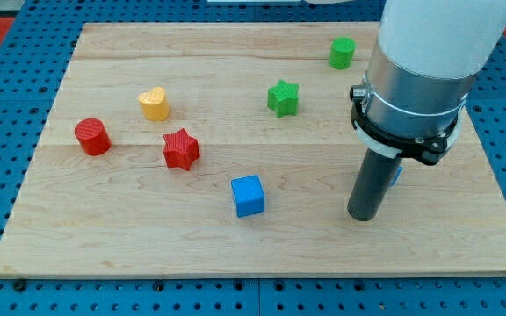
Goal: Move your arm to the bottom right of the board
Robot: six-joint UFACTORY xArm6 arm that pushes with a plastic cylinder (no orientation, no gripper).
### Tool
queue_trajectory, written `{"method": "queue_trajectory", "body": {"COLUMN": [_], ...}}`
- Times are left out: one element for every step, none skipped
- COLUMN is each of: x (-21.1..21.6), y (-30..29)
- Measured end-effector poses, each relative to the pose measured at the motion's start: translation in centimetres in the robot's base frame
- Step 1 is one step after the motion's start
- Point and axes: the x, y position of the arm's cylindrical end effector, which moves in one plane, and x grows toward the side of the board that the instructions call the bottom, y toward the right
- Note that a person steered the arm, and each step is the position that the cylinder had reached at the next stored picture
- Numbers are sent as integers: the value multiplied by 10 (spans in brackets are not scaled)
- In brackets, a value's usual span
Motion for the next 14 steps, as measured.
{"method": "queue_trajectory", "body": {"x": [0, 0, -2, -2, -1, -1, -1, -1, 0, 0, 0, 0, 0, 0], "y": [0, 0, -5, -5, -5, -5, -9, -12, -12, -22, -29, -29, -26, 49]}}
